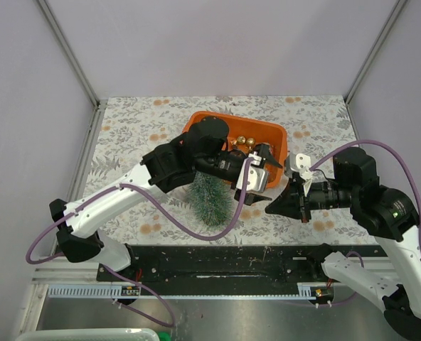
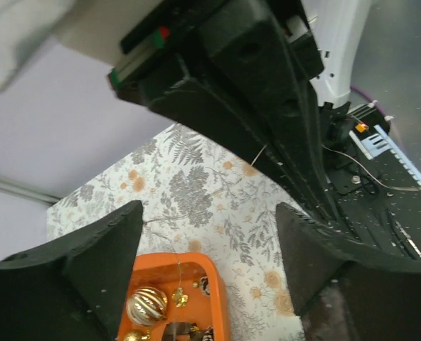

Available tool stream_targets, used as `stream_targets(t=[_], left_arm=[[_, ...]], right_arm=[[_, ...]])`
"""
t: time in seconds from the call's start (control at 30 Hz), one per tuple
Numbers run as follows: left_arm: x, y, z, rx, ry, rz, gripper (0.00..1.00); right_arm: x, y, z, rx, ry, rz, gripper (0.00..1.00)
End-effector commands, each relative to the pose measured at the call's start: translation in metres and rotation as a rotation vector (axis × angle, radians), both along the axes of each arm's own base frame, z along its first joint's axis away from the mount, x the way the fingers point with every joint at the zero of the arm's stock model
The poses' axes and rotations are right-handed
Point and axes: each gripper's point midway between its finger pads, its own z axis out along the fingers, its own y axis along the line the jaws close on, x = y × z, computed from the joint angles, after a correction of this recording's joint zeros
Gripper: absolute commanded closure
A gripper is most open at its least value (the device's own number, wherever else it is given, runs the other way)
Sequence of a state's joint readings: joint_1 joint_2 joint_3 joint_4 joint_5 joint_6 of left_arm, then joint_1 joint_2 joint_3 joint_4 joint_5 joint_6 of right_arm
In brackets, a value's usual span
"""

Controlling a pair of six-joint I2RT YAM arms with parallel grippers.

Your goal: Decorate the small christmas tree

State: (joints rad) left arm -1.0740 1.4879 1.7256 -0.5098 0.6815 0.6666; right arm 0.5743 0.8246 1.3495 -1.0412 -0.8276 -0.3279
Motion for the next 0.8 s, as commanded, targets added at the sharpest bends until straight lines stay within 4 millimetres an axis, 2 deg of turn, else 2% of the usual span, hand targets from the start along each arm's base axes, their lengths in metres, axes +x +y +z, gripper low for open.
stream_targets(t=[0.0,0.17,0.23,0.3,0.43,0.57,0.67,0.7,0.73,0.77], left_arm=[[-0.021,0.004,0.019,-0.038,-0.074,-0.075,0.26],[-0.019,0.001,0.03,-0.08,-0.098,-0.046,0.4],[-0.018,0.001,0.032,-0.082,-0.099,-0.038,0.6],[-0.017,0.003,0.032,-0.084,-0.097,-0.028,0.76],[-0.016,0.011,0.036,-0.088,-0.103,0.006,0.97],[-0.015,0.026,0.039,-0.084,-0.09,0.06,1.0],[-0.015,0.037,0.043,-0.086,-0.077,0.099,1.0],[-0.014,0.039,0.042,-0.084,-0.071,0.11,1.0],[-0.014,0.042,0.042,-0.085,-0.068,0.123,1.0],[-0.013,0.044,0.045,-0.091,-0.067,0.133,1.0]], right_arm=[[-0.013,0.007,0.023,0.074,-0.01,0.08,1.0],[-0.015,0.009,0.023,0.079,0.002,0.093,1.0],[-0.013,0.006,0.024,0.073,-0.015,0.073,1.0],[-0.012,0.003,0.026,0.065,-0.035,0.053,1.0],[-0.007,-0.003,0.026,0.042,-0.058,-0.003,1.0],[0.013,-0.015,0.023,-0.002,-0.115,-0.142,1.0],[0.04,-0.029,0.018,-0.044,-0.163,-0.305,0.96],[0.043,-0.032,0.015,-0.053,-0.169,-0.329,0.89],[0.048,-0.033,0.015,-0.051,-0.177,-0.358,0.77],[0.049,-0.034,0.015,-0.039,-0.183,-0.371,0.7]])
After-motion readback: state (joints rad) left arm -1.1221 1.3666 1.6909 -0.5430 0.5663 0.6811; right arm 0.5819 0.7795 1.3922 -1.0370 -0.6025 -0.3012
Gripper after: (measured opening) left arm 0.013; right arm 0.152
